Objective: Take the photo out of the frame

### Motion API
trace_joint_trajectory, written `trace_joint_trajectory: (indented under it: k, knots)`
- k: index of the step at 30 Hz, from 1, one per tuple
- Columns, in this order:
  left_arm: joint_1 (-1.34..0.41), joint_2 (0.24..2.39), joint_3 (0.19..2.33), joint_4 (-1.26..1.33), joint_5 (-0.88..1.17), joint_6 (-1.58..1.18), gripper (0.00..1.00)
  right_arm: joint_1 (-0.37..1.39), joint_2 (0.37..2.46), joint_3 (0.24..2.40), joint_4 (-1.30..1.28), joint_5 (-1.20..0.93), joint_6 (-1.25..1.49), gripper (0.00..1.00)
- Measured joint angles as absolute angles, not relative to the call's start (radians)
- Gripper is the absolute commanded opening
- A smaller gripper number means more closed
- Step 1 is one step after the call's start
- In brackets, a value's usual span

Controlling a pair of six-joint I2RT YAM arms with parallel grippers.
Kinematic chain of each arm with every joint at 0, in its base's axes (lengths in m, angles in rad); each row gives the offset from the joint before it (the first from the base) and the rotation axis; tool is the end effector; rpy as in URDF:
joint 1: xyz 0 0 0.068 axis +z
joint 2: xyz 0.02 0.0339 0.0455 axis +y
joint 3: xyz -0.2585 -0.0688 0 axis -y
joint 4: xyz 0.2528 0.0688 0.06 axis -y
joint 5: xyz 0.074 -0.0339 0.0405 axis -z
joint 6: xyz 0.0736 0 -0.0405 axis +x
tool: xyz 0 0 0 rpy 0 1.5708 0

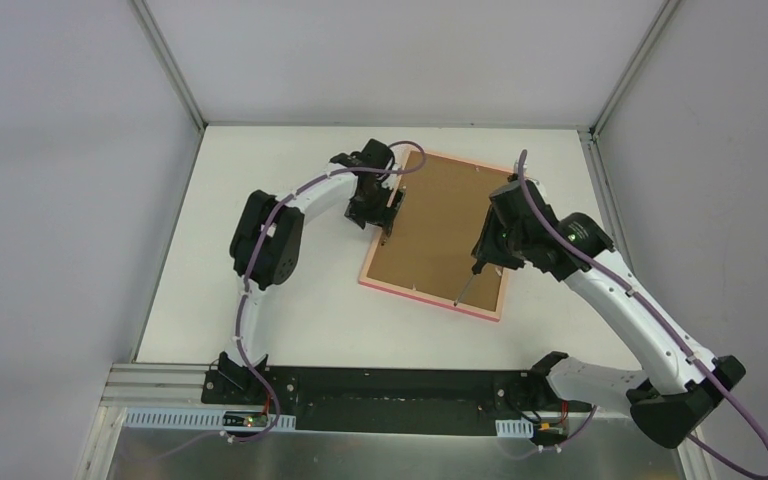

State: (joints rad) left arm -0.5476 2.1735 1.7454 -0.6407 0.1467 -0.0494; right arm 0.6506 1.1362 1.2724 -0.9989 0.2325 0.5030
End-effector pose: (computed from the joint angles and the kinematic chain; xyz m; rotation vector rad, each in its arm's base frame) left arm 0.4145 -0.2654 0.1474 0.7090 2.5826 -0.3900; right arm 0.2078 0.1368 0.3311 -0.0741 2.4167 0.2505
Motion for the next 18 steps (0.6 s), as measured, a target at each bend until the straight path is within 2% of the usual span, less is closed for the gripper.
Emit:
trace_joint_trajectory:
  k: [4, 9, 14, 18]
  knots:
    - [-0.513, 2.098, 1.671, -0.64, 0.147, -0.289, 0.8, 0.651, 1.079, 1.254, -0.994, 0.235, 0.497, 0.0]
    - [-0.488, 1.819, 1.432, -0.637, 0.155, -0.751, 0.81, 0.651, 0.997, 1.223, -0.994, 0.228, 0.479, 0.0]
    - [-0.532, 1.601, 1.197, -0.592, 0.155, -1.148, 0.8, 0.651, 0.888, 1.155, -0.992, 0.205, 0.458, 0.0]
    - [-0.601, 1.543, 1.036, -0.506, 0.127, -1.397, 0.79, 0.651, 0.817, 1.119, -0.991, 0.192, 0.446, 0.0]
